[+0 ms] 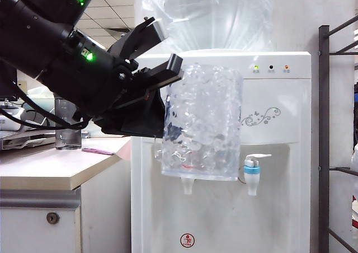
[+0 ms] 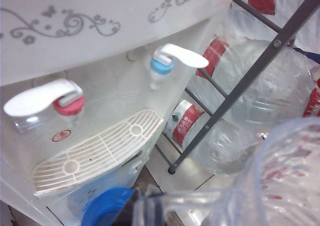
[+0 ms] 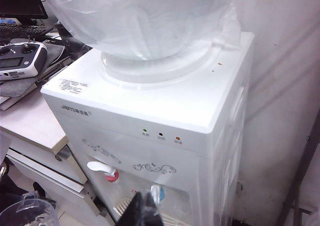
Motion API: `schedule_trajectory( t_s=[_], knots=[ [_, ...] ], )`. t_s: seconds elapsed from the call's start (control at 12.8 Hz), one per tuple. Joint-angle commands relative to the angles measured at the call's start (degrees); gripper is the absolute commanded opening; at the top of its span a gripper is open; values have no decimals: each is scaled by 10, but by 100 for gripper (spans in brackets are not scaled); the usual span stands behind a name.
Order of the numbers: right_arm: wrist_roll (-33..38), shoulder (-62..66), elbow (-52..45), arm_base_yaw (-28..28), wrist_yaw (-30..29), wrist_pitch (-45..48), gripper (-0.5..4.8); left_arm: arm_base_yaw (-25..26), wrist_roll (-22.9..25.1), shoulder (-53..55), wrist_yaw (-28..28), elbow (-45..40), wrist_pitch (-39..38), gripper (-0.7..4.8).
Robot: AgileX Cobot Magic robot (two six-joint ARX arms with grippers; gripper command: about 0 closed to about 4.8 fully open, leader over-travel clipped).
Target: Pick up the plastic mug from the left desk, go to the cold water outlet of the water dispenser, press the vertical switch to get some water, then put the mug back on the desk.
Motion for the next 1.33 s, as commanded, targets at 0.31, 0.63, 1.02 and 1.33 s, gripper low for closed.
schedule_trajectory(
  t_s=[0.31, 0.63, 1.02, 1.33],
  knots=[
    [0, -1, 3, 1, -3, 9, -6, -1, -6, 30, 3, 2, 16, -6],
    [1, -1, 3, 1, -3, 7, -6, -1, -5, 158, 3, 23, 63, -6],
    [1, -4, 3, 1, -5, 0, -6, -1, -8, 247, 3, 125, 44, -6],
    [1, -5, 3, 1, -5, -14, -6, -1, -14, 307, 3, 165, 41, -6]
  ],
)
